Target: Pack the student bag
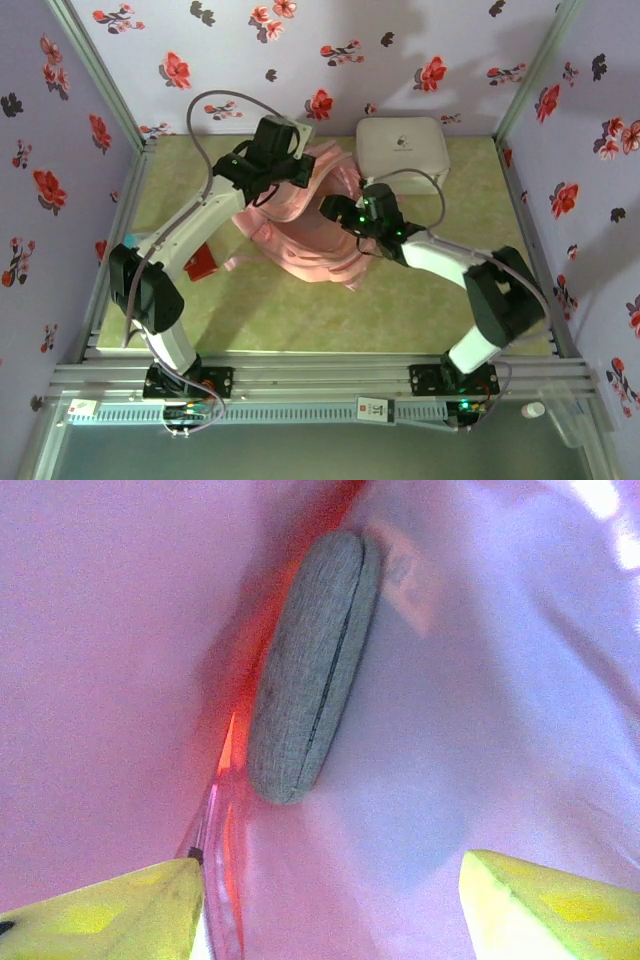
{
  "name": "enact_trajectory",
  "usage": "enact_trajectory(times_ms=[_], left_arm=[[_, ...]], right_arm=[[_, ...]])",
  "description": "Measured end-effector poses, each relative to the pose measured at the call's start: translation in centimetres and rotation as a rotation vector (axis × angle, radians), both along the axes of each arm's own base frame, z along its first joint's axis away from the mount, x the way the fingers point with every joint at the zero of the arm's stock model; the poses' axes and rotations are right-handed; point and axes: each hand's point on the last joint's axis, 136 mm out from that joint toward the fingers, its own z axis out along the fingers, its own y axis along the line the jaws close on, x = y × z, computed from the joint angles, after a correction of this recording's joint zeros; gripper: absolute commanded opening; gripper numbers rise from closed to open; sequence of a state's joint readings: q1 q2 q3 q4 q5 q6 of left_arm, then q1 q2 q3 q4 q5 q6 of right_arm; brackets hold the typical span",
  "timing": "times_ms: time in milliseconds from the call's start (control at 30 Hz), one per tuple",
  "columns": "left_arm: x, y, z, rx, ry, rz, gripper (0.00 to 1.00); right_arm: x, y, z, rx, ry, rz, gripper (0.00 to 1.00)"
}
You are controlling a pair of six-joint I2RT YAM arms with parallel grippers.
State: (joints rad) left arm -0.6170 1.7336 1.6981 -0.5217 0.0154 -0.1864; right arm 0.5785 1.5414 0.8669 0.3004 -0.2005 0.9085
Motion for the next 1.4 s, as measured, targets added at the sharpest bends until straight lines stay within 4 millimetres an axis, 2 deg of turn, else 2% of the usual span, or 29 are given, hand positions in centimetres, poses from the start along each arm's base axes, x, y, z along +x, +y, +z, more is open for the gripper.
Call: enact_trajectory(times_ms=[67, 100, 200, 267, 367, 433, 533, 633, 800, 900, 1067, 1233, 1400], left_arm=[[-0.5, -0.5, -1.0, -0.017, 0.031, -0.029, 0.02], [-0.7, -0.7, -1.4, -0.026, 0.045, -0.039, 0.07], [-1.3, -1.4, -2.8, -0.048, 0.091, -0.072, 0.31], [-1.5, -1.8, -3.6, -0.072, 0.121, -0.071, 0.53], [-1.3, -1.3, -4.8, -0.109, 0.165, -0.028, 0.7], [-0.9, -0.4, -5.9, -0.127, 0.19, 0.012, 0.76], [-0.8, 2.2, -7.7, -0.157, 0.235, 0.099, 0.78], [-0.9, 5.8, -8.7, -0.211, 0.266, 0.209, 0.79], [-1.2, 11.8, -9.9, -0.318, 0.296, 0.405, 0.77], [-1.8, 14.4, -12.1, -0.364, 0.347, 0.506, 0.74], [-3.4, 15.4, -16.2, -0.481, 0.466, 0.581, 0.67], [-3.1, 14.4, -17.4, -0.592, 0.521, 0.577, 0.58], [-2.3, 13.6, -17.6, -0.647, 0.535, 0.56, 0.51]], right_arm=[[-0.9, -2.0, 0.4, -0.023, -0.021, -0.054, 0.7], [-1.2, -2.9, 0.4, -0.037, -0.024, -0.08, 0.7], [-2.0, -6.1, -0.2, -0.089, -0.02, -0.177, 0.71], [-2.4, -8.0, -0.9, -0.132, -0.009, -0.237, 0.73], [-3.0, -9.8, -1.4, -0.187, 0.004, -0.295, 0.75], [-3.2, -10.4, -1.3, -0.208, -0.001, -0.311, 0.75], [-3.3, -10.8, -1.4, -0.24, -0.003, -0.313, 0.76], [-3.3, -10.8, -1.6, -0.274, 0.006, -0.297, 0.76], [-2.6, -9.8, -1.1, -0.284, 0.0, -0.257, 0.76], [-2.4, -9.2, -1.3, -0.283, 0.009, -0.237, 0.76], [-2.4, -8.5, -2.3, -0.287, 0.034, -0.208, 0.76], [-2.4, -7.6, -2.9, -0.284, 0.057, -0.173, 0.76], [-2.6, -6.5, -3.5, -0.269, 0.083, -0.124, 0.75]])
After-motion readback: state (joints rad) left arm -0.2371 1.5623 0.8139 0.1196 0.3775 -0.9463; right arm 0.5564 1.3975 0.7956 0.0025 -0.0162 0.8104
